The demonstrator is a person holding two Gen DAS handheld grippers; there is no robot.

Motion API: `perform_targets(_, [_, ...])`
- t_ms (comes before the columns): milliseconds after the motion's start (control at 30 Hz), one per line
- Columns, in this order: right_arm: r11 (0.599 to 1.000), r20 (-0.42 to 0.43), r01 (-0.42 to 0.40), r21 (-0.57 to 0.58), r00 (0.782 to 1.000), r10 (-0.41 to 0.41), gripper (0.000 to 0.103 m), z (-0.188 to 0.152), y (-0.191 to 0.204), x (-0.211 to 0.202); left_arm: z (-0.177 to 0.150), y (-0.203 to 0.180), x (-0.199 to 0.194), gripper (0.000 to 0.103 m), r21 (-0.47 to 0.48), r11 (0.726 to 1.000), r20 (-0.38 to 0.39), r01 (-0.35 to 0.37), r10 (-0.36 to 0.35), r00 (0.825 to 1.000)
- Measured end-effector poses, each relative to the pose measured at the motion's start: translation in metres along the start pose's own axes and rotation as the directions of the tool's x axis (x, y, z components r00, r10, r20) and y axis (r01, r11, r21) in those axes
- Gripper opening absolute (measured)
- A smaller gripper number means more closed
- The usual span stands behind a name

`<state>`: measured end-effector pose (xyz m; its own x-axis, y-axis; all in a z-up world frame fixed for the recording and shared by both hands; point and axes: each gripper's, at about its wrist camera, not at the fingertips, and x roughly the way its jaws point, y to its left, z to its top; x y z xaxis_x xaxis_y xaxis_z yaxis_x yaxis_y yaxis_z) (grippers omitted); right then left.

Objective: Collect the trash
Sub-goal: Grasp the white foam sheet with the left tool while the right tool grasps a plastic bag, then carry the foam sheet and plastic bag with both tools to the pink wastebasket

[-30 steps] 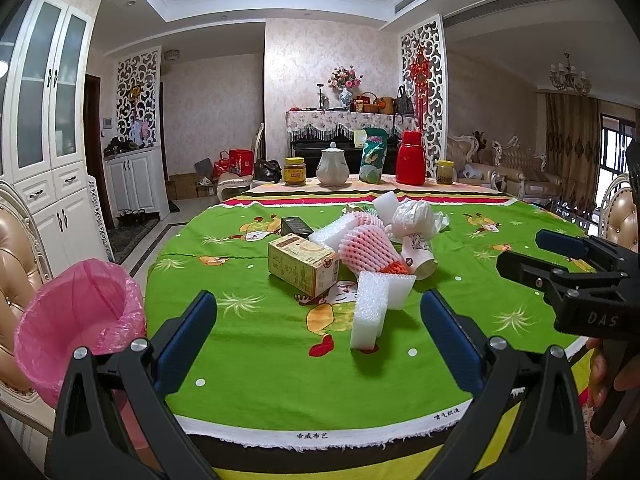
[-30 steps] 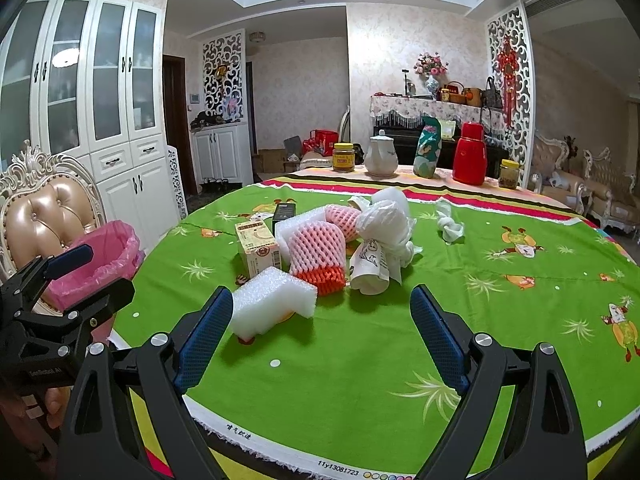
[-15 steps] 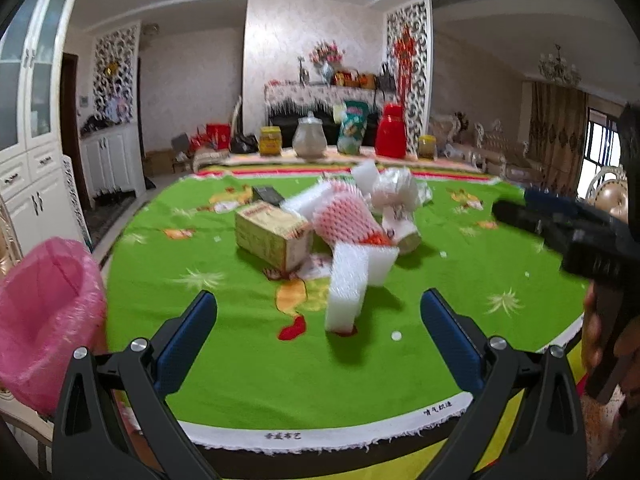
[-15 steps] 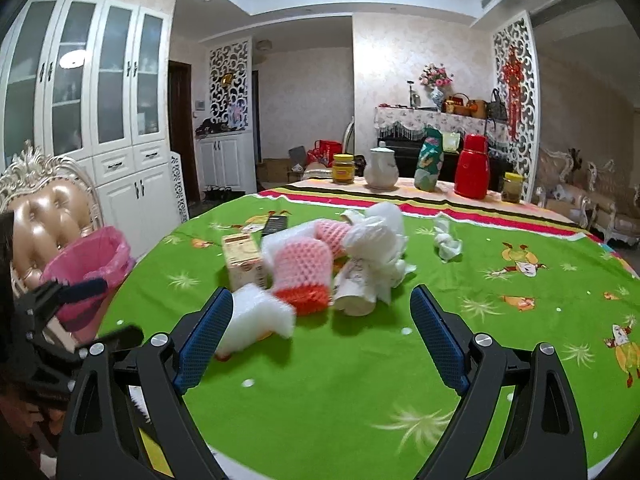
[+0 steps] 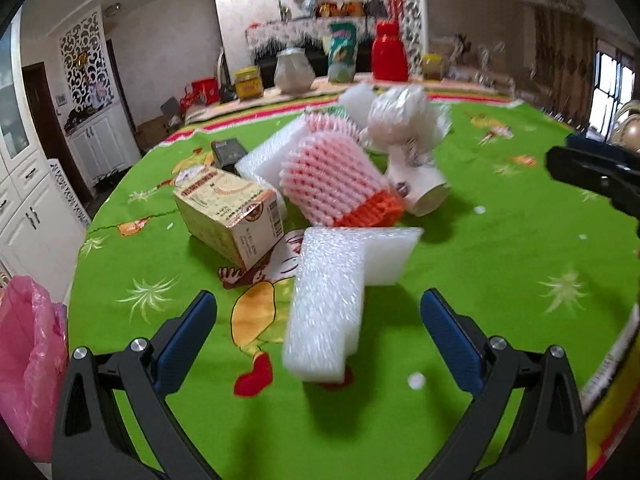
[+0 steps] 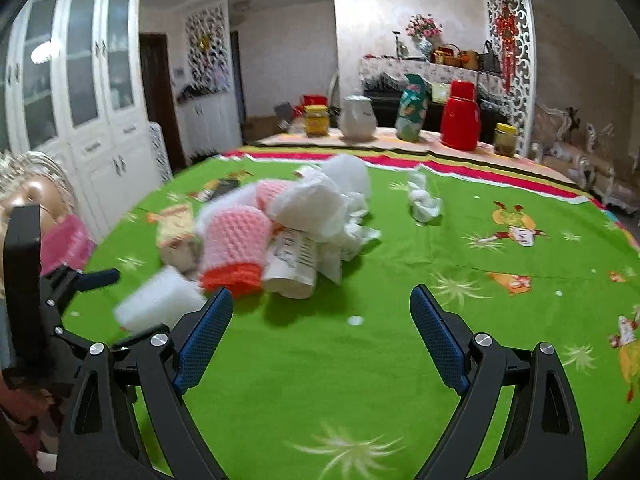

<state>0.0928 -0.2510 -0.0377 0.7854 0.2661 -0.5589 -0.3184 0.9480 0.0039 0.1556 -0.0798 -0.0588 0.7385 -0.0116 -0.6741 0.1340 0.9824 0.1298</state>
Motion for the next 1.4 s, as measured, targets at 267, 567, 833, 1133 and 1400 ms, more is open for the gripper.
perform_targets(267, [0.998,-0.037,-0.055,0.023,0.998,0.056,0.085,0.016,-0.01,0.038,0.011,0.003,0.033,0.098,-0.021,0.999,-0.089,0.024,-0.026,0.996])
perform_targets(567, [0.995,-0.048,-0.089,0.044,0.995,0.091,0.085,0.052,-0.008,0.093,0.016,0.012,0.049,0.081,-0.085,0.994,-0.126,0.075,-0.085,0.988])
perform_targets(833, [0.995,-0.08,-0.086,0.054,0.993,0.091,0.084,0.074,0.001,0.138,0.015,0.023,0.051,0.057,-0.12,0.988,-0.119,0.101,-0.116,0.986])
perform_targets(1133, [0.995,-0.016,-0.089,0.035,0.996,0.089,0.048,0.06,0.002,0.128,0.005,0.03,0.035,0.041,-0.152,0.978,-0.068,0.14,-0.151,0.986])
perform_targets(1400, [0.996,0.065,-0.085,0.029,0.994,0.083,0.044,0.07,-0.005,0.114,0.001,0.036,0.02,0.041,-0.212,0.969,0.008,0.13,-0.131,0.991])
